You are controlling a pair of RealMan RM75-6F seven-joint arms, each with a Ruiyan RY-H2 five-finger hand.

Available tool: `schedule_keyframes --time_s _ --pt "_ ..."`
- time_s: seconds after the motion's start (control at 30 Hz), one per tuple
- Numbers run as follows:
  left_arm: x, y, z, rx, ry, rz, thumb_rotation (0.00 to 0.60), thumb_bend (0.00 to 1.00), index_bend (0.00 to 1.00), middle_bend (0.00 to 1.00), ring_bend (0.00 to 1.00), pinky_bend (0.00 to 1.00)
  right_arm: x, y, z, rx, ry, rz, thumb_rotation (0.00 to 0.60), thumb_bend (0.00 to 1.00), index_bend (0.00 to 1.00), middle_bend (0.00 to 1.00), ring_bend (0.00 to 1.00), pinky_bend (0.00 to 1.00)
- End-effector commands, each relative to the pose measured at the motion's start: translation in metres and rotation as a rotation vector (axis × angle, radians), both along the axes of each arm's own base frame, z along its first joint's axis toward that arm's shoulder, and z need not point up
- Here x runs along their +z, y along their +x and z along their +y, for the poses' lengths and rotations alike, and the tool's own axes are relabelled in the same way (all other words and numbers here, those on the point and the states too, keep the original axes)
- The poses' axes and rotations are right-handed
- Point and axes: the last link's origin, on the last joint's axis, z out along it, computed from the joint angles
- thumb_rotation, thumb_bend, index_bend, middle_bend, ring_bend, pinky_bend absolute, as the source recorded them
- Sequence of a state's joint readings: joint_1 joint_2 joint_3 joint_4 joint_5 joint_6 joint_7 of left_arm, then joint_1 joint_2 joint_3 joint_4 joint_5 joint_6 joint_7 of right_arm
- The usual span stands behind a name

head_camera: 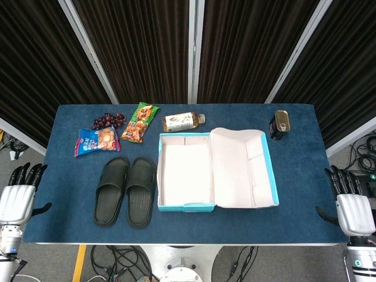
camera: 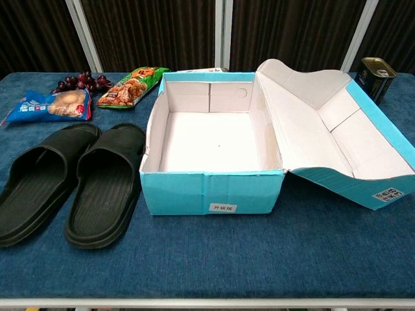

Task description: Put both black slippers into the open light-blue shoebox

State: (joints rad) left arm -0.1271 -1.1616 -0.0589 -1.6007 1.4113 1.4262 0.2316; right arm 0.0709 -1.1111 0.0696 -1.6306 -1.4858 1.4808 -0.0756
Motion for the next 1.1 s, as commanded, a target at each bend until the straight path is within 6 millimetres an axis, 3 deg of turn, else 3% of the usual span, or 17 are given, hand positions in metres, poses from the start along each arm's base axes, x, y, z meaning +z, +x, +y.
schedule_keyframes --time_s 0.03,0.27,0.43,0.53,0.67,0.73,0.83,0.97,1.1 --pt "-0.001 0.0 0.0 0.003 0.001 -0.001 0.6 0.0 0.09 0.09 0.01 0.1 0.0 0.0 0.0 0.002 -0.001 0.0 0.6 0.09 0.0 0.0 0.0 0.0" --pt "0.0 0.009 0.003 -0.024 0.002 -0.029 0.6 0.0 0.09 0.09 0.01 0.1 0.002 -0.001 0.002 0.01 0.0 -0.012 0.6 0.09 0.0 0.0 0.0 0.0" --pt "0.002 0.028 0.022 -0.096 -0.015 -0.066 0.6 0.0 0.09 0.09 0.01 0.11 0.008 -0.001 0.003 0.03 -0.013 -0.013 0.6 0.09 0.0 0.0 0.0 0.0" --pt "0.003 0.044 0.041 -0.145 -0.046 -0.105 0.6 0.0 0.09 0.09 0.1 0.22 0.015 0.001 0.001 0.049 -0.023 0.0 0.6 0.09 0.0 0.0 0.0 0.0" --pt "-0.004 0.07 0.071 -0.192 -0.129 -0.181 0.6 0.0 0.1 0.09 0.31 0.5 0.023 0.004 0.0 0.073 -0.037 0.014 0.6 0.09 0.0 0.0 0.0 0.0" --pt "-0.013 0.085 0.087 -0.209 -0.182 -0.208 0.6 0.0 0.1 0.09 0.45 0.61 0.027 0.006 -0.001 0.081 -0.043 0.019 0.6 0.09 0.0 0.0 0.0 0.0" --pt "-0.031 0.104 0.104 -0.223 -0.257 -0.224 0.6 0.0 0.1 0.09 0.56 0.7 0.03 0.007 0.0 0.085 -0.046 0.019 0.6 0.09 0.0 0.0 0.0 0.0" --pt "-0.067 0.131 0.12 -0.211 -0.395 -0.272 0.6 0.0 0.1 0.09 0.62 0.8 0.032 0.006 0.002 0.085 -0.041 0.02 0.6 0.09 0.0 0.0 0.0 0.0" --pt "-0.097 0.147 0.13 -0.175 -0.505 -0.294 0.6 0.0 0.1 0.09 0.64 0.82 0.035 0.004 0.004 0.076 -0.04 0.019 0.6 0.09 0.0 0.0 0.0 0.0"
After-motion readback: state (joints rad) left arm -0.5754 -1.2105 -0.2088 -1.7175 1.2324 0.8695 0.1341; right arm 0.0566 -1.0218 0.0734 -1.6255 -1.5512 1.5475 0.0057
